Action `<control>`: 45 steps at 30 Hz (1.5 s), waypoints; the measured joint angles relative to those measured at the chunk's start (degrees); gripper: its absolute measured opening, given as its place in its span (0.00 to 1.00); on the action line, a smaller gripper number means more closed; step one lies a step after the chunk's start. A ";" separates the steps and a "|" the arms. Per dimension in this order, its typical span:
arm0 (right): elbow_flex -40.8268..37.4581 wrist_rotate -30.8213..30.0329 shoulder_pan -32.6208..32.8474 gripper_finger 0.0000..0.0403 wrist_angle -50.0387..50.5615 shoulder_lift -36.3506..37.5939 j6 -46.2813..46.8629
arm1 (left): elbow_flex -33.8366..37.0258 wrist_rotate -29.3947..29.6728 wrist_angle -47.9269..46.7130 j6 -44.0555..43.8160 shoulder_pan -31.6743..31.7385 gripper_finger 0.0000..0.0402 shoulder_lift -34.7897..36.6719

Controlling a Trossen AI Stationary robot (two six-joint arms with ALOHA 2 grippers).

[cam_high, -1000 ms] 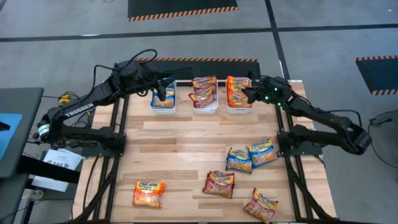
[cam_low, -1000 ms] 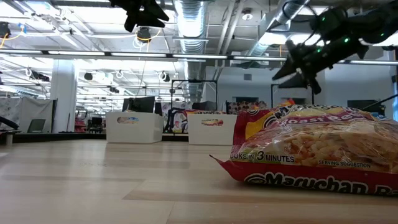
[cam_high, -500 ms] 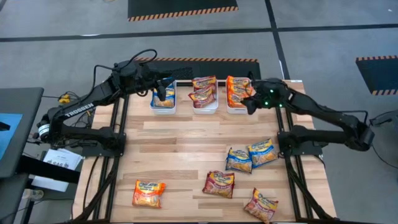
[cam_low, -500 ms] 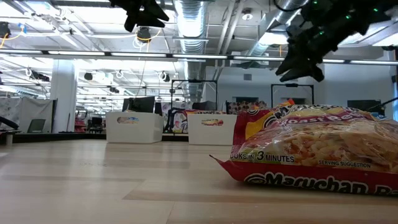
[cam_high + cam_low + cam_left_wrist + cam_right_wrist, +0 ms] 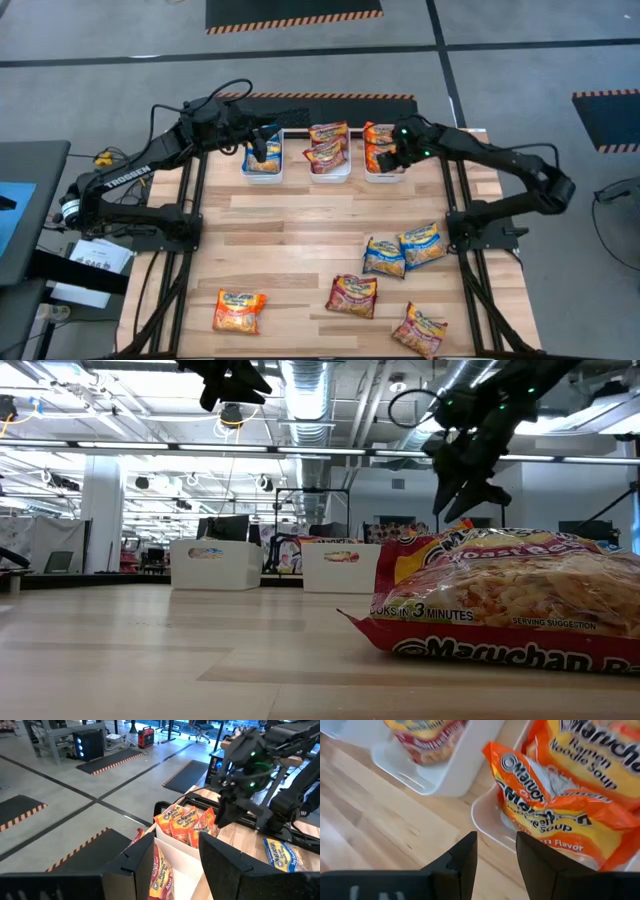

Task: Sort Maruchan noodles
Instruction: Put the orange noodle pack into the right white bin, then put the red noodle pack into the middle white bin

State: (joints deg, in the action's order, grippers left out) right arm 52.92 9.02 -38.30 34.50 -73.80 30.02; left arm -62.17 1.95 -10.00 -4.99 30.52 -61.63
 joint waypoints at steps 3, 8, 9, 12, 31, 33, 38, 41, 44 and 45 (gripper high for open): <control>1.63 -0.04 0.00 0.40 3.61 -3.38 0.01 | 0.00 -0.01 -0.02 -0.05 0.00 0.35 0.00; 1.97 -1.05 -0.09 0.40 5.87 -7.77 0.00 | 0.00 -0.01 -0.07 -0.13 0.00 0.35 0.00; 1.97 -1.98 -0.10 0.39 6.05 -8.50 0.00 | 0.00 -0.01 -0.09 -0.14 0.00 0.35 0.00; 2.16 -4.32 -0.09 0.38 5.69 -10.18 0.01 | 0.00 -0.01 -0.09 -0.18 0.00 0.35 0.00; 1.86 -13.74 -2.67 0.34 -1.27 -11.89 -0.06 | 0.00 0.27 -2.63 0.87 0.00 0.35 0.02; 1.86 -13.94 -3.29 0.34 -2.47 -11.89 -0.06 | 0.00 0.27 -2.63 0.87 0.00 0.35 0.02; 1.89 -13.44 -3.56 0.34 -3.54 -11.61 -0.04 | 0.00 0.27 -2.62 0.87 0.00 0.35 0.02; 1.89 -12.97 -2.88 0.34 -3.45 -10.21 -0.04 | 0.00 0.26 -2.69 0.88 0.00 0.35 0.02; 1.89 -11.36 -2.36 0.34 -3.38 -8.16 -0.04 | 0.00 0.25 -2.97 0.87 0.00 0.35 0.02; 1.89 -10.80 -2.18 0.34 -3.39 -7.29 -0.03 | 0.00 0.25 -3.09 0.84 0.00 0.35 0.02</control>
State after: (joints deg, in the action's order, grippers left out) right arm 54.81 -1.79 -40.48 31.11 -81.09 29.99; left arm -62.17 2.20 -13.09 -4.15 30.52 -61.60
